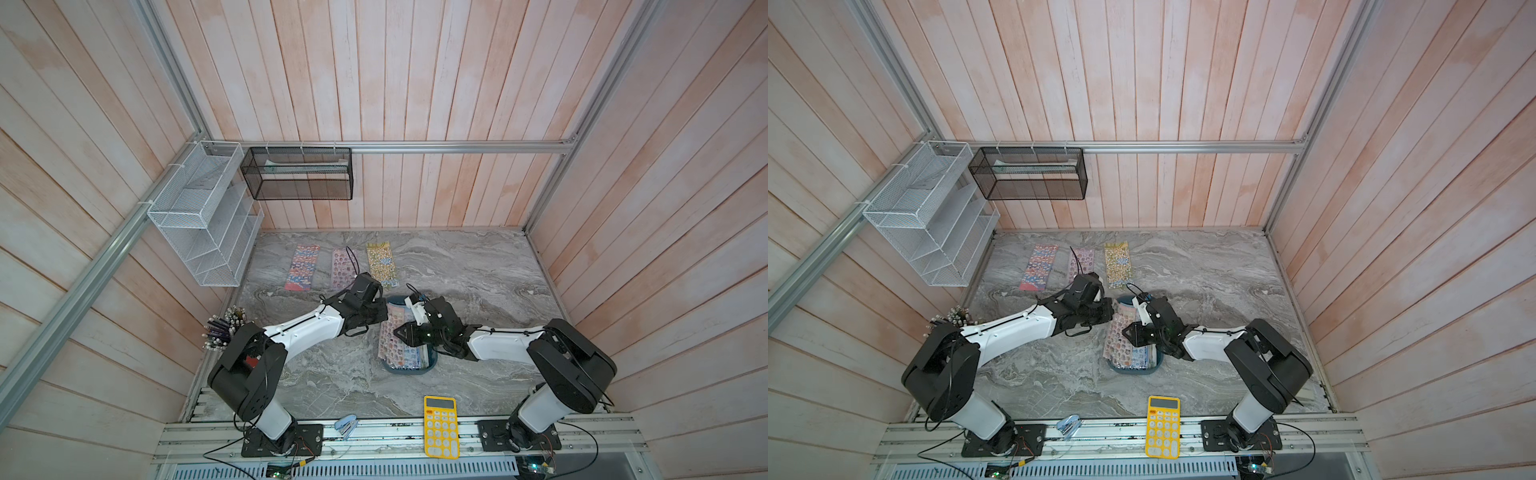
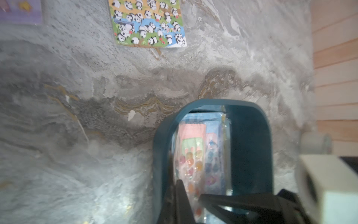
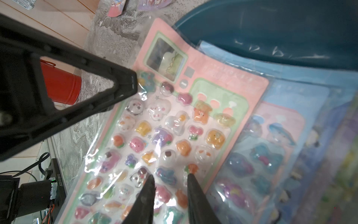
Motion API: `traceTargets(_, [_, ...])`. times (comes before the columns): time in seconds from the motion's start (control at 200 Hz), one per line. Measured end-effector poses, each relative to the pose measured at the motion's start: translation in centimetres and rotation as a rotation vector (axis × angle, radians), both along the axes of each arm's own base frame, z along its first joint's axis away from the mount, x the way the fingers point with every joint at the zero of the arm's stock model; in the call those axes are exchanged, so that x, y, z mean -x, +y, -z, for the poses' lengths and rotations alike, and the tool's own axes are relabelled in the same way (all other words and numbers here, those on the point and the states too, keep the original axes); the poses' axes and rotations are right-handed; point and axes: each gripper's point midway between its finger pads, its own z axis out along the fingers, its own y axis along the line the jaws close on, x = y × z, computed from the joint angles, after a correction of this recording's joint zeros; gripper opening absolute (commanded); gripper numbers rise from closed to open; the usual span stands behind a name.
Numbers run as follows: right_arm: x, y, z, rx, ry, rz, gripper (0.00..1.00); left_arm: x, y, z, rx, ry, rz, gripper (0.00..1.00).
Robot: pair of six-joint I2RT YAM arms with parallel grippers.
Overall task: Take the stickers out of the storage box
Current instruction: Pick up the sticker from the storage box.
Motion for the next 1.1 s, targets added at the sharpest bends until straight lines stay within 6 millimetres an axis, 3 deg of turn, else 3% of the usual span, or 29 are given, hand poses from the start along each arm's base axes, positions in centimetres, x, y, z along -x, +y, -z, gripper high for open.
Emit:
traceTargets(0.175, [0.3,-0.8,-0.9,0.031,-0.006,0.006,0.3,0.0,-0.4,-0.5,0.019,0.0,0.016,0.0])
traceTargets(0.275, [0.2,-1.8,-3.1,0.046,-0.059,0.031,0.33,-0.2,-0.2,-1.9,0.046,-0.021,0.021,0.0])
traceTargets(0.35, [-0.4,-2.7,-6.1,0.033,-0.133,0.064,0.35,-0.7,0.2,-4.2,0.085,-0.06,0.017,0.0])
traceTargets(0.505, [-2.1,-5.3,-13.5,-0.035,-0.302,0.161,0.56,-1.5,1.0,-10.6,0.203,-0.196,0.013,0.0])
traceTargets(0.605, [-3.0,-7.6,-16.3,-0.069,-0.359,0.222,0.68,-1.7,1.5,-14.4,0.285,-0.281,0.018,0.0])
traceTargets(0.69, [-3.6,-8.8,-16.9,-0.08,-0.36,0.246,0.73,-2.1,2.1,-16.9,0.358,-0.328,0.014,0.0])
traceTargets(0.78, [-3.4,-8.9,-16.5,-0.091,-0.328,0.222,0.75,-2.8,2.7,-18.9,0.438,-0.36,0.009,0.0])
traceTargets(1.1, [-1.5,-5.3,-17.9,-0.267,-0.238,0.022,0.7,-2.4,2.2,-22.6,0.597,-0.402,0.072,0.0])
